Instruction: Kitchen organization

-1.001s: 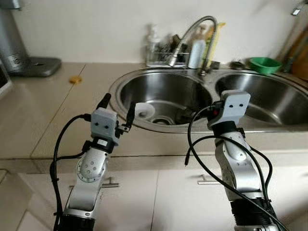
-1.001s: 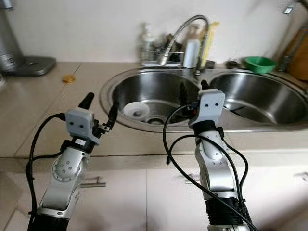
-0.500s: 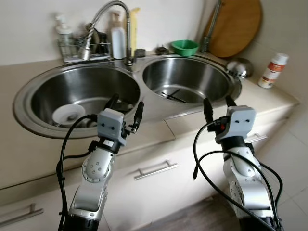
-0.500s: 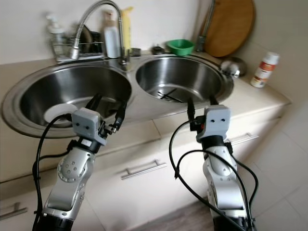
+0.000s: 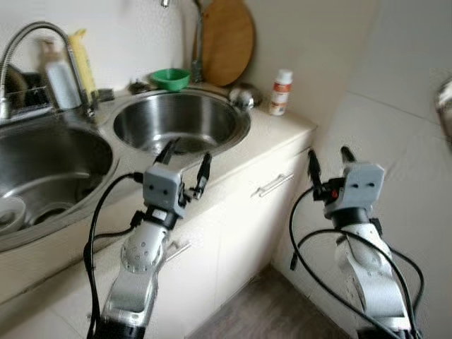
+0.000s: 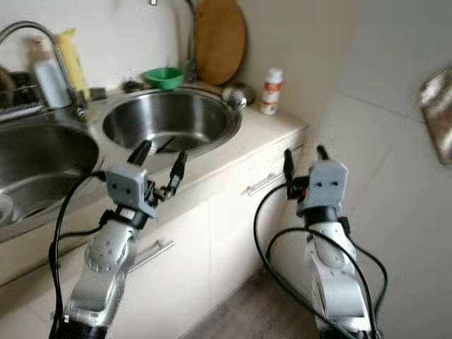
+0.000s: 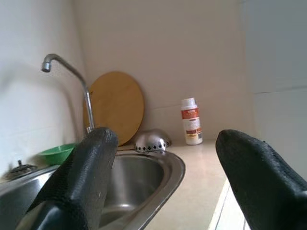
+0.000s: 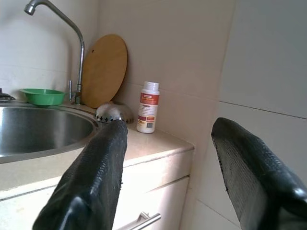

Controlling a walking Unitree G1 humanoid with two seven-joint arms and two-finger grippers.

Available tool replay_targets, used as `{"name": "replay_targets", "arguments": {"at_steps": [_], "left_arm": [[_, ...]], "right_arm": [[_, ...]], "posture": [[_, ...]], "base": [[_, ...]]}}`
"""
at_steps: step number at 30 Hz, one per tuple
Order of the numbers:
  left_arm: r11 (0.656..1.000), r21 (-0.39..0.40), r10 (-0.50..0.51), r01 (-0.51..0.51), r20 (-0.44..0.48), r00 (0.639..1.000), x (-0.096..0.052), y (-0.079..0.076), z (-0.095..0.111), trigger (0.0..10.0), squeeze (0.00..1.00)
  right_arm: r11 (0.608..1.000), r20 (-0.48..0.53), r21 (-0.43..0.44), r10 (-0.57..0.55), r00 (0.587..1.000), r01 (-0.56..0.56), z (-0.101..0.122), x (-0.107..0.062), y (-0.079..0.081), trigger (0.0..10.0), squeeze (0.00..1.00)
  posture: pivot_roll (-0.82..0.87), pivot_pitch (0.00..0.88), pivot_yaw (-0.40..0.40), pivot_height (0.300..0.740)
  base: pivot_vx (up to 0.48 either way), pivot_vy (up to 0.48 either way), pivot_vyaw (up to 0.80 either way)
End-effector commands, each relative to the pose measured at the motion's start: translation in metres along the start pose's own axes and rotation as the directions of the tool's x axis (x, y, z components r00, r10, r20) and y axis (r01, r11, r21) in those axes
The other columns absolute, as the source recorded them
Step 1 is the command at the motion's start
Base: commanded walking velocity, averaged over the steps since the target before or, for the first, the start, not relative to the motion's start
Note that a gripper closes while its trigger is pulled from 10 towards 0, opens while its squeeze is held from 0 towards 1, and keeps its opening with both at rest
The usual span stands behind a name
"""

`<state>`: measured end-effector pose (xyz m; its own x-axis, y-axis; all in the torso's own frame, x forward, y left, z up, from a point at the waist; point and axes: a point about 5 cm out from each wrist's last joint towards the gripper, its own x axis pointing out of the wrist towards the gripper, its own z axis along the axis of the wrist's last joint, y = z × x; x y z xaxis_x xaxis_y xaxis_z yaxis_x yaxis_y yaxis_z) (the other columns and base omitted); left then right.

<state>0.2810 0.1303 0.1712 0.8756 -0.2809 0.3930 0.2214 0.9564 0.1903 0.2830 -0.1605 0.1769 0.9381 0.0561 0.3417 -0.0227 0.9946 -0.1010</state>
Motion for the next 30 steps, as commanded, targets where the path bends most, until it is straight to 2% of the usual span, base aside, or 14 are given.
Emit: {"name": "replay_targets", "arguments": {"at_steps": [1,3,12,19,30], "left_arm": [[1.0,0.019,-0.015,0.015,-0.003,1.0,0.0006,-0.0024,0.0006,10.0,0.0],[0.999,0.022,-0.024,0.024,-0.001,1.0,0.0002,-0.0039,0.0003,10.0,0.0],[1.0,0.006,-0.027,0.027,0.01,1.0,0.0003,-0.0061,0.0009,10.0,0.0],[0.999,0.001,-0.044,0.044,0.001,0.999,0.0011,-0.0087,-0.0008,10.0,0.0],[0.999,0.005,-0.046,0.046,-0.003,0.999,0.0021,-0.0103,-0.0026,10.0,0.0]], "right_arm": [[1.0,0.002,-0.016,0.0,1.0,0.0,0.0023,0.0008,-0.0018,10.0,0.0],[1.0,-0.002,-0.02,0.0,1.0,0.0,0.0014,0.0006,-0.0019,10.0,0.0],[0.999,-0.017,-0.035,-0.014,1.0,0.013,-0.0008,-0.0008,-0.0047,10.0,0.0],[0.999,-0.032,-0.042,-0.023,0.999,0.021,-0.0042,-0.002,-0.0069,10.0,0.0],[0.998,-0.043,-0.056,-0.025,0.999,0.023,-0.0068,-0.0004,-0.0074,10.0,0.0]], "posture": [[0.06,0.0,-0.024,0.74],[0.06,0.0,-0.024,0.74],[0.05,0.0,-0.024,0.74],[0.04,0.0,-0.023,0.74],[0.04,0.0,-0.026,0.74]], "base": [[0.0,0.0,-0.8],[0.0,0.0,-0.8],[0.0,-0.456,-0.8],[0.0,0.0,-0.8],[0.0,-0.48,-0.8]]}}
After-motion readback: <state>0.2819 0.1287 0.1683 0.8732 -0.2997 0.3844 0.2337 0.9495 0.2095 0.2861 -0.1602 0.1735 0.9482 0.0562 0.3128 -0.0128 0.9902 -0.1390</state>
